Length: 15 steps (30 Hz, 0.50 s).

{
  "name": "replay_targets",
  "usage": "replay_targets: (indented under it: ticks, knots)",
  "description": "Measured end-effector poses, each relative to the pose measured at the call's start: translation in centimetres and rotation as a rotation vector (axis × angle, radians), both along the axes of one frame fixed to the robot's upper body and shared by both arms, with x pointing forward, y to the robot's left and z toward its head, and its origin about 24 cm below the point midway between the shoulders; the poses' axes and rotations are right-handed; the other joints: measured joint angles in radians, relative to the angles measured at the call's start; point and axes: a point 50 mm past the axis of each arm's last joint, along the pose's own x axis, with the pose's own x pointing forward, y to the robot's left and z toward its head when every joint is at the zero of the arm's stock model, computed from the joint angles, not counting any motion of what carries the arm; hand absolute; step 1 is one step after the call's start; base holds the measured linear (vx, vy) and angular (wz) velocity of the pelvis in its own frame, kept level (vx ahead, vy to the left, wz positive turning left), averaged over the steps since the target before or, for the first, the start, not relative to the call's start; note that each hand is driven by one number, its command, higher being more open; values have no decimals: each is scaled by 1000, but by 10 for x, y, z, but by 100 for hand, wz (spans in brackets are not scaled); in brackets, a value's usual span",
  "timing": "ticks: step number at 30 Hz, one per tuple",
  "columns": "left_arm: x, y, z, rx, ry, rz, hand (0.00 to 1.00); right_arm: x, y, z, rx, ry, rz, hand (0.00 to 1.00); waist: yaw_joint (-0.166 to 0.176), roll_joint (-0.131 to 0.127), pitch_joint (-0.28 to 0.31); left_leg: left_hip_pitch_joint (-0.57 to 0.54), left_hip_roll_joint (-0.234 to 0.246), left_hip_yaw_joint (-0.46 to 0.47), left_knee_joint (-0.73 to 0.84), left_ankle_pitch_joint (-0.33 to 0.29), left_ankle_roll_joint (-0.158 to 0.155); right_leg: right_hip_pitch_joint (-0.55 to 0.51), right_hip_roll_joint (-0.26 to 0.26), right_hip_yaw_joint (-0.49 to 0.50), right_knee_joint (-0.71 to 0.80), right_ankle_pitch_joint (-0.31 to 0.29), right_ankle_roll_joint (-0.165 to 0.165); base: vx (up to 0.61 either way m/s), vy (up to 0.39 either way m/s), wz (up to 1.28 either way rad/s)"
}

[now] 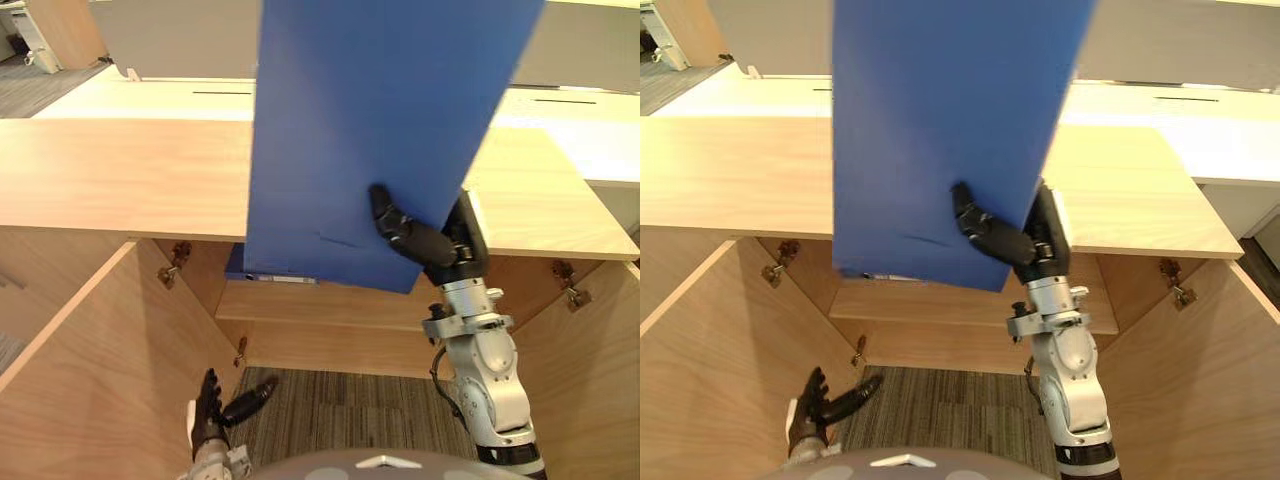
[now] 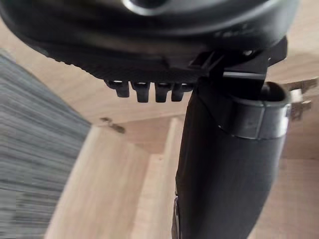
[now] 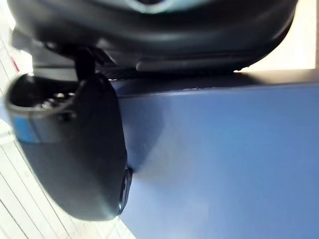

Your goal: Walk over to the cabinet, pick up the folder, carry it to the office cabinet, place the folder inside the office cabinet, then close the office cabinet door

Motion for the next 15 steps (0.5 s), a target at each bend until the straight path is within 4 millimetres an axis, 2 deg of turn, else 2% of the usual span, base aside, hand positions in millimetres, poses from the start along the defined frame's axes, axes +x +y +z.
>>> replay_targets:
  ticks: [1,3,8,13,15]
  knots:
    - [-5,-3,-10,-3,64,-30,100,-2,7,-1,-39,-1,34,0,0,0,0,2,2,4,2,-1,-2,0,2,5,1,0,0,-16,4,-9]
    - [-10,-5,-17,-8,112,-58,100,-3,14,-3,-74,-1,69,0,0,0,0,4,4,8,4,-3,-3,0,4,9,1,0,-1,-16,4,-8]
    - [-6,5,-27,57,196,-186,100,-11,34,-14,-194,17,196,0,1,9,2,8,9,22,8,-4,-2,0,14,22,0,4,-6,-19,-5,-9]
    - [-17,14,-37,97,307,-253,100,-14,42,-48,-348,118,286,0,-1,10,10,9,17,31,8,-4,-3,-4,26,32,-3,11,-14,-34,-8,-7]
    - [-19,16,-39,109,340,-280,100,-14,43,-64,-476,150,327,0,-1,8,33,-16,22,43,17,-4,-5,-39,27,46,8,13,-19,-74,6,-17]
